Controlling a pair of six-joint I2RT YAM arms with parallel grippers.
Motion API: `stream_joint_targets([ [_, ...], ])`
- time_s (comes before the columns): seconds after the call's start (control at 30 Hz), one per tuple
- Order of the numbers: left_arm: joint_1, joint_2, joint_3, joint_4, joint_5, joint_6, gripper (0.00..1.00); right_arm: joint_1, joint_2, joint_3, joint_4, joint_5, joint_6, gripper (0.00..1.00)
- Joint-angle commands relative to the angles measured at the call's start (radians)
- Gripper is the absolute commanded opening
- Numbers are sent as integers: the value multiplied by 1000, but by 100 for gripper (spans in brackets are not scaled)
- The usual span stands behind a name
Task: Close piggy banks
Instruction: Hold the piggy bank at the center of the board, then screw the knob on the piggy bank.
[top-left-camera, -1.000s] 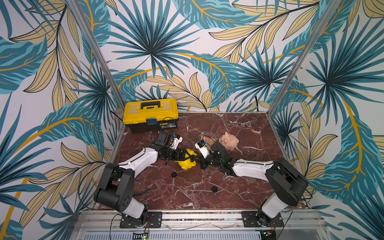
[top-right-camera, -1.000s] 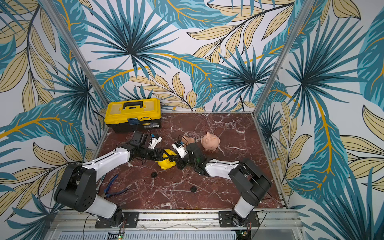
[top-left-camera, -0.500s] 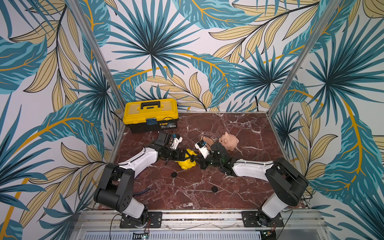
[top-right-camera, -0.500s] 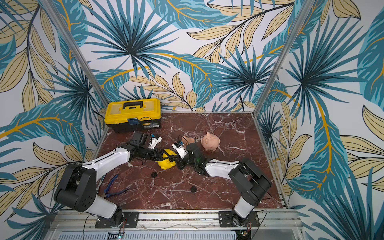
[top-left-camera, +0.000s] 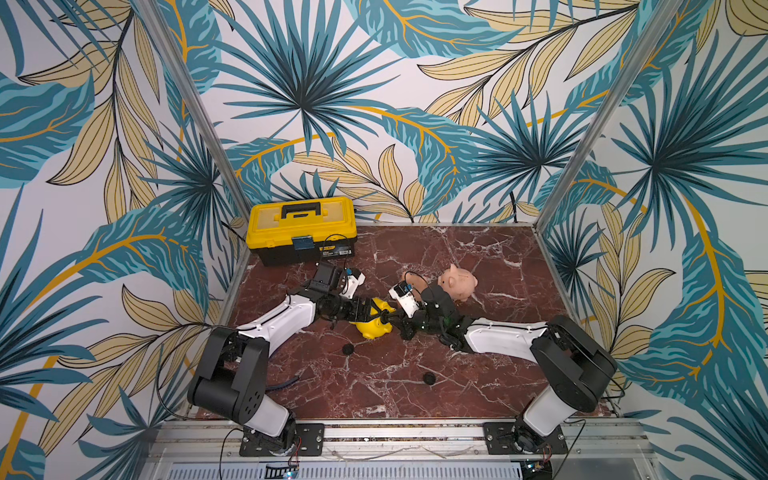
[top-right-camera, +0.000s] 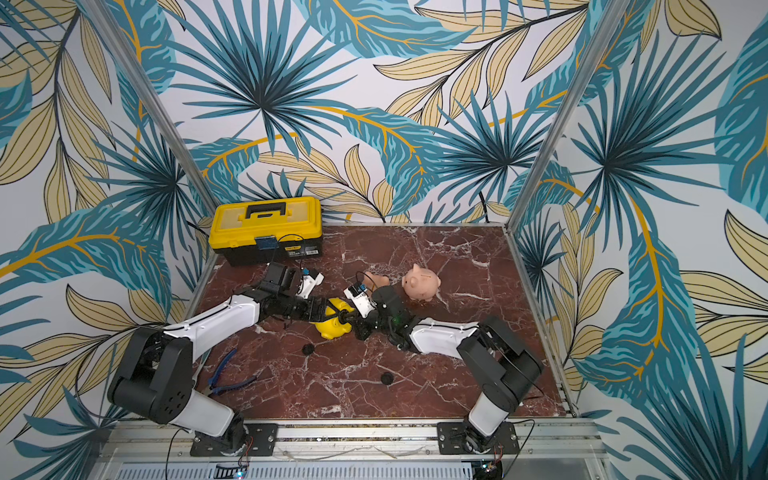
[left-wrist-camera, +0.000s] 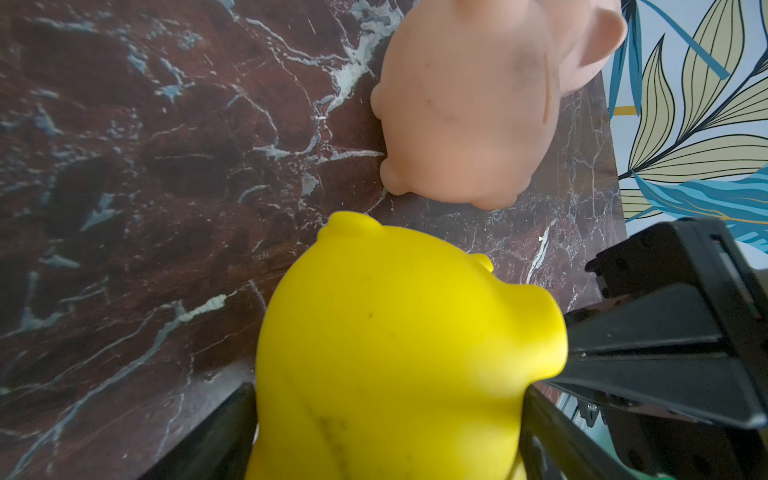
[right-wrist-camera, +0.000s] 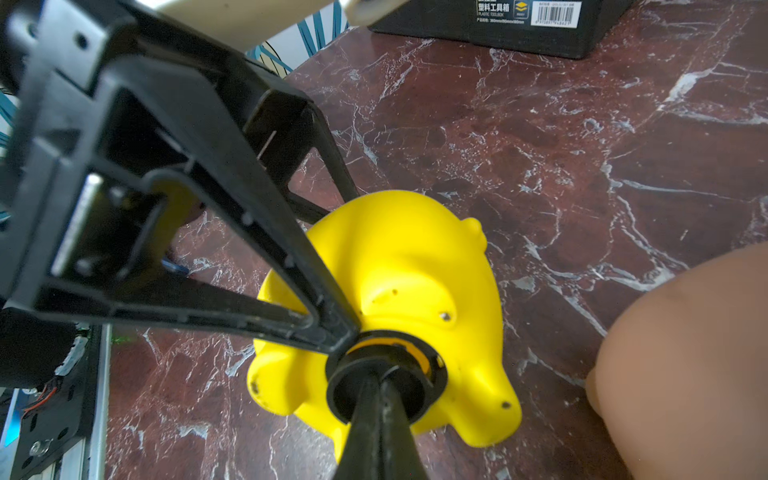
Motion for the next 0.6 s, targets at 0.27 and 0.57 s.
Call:
stream_joint_targets([
  [0.27, -8, 3, -35, -26, 8, 9, 92, -4, 20, 8, -16, 7, -20, 0],
  [0.57, -8, 1, -35, -26, 12, 9, 92, -4, 43, 22, -23, 8, -24, 0],
])
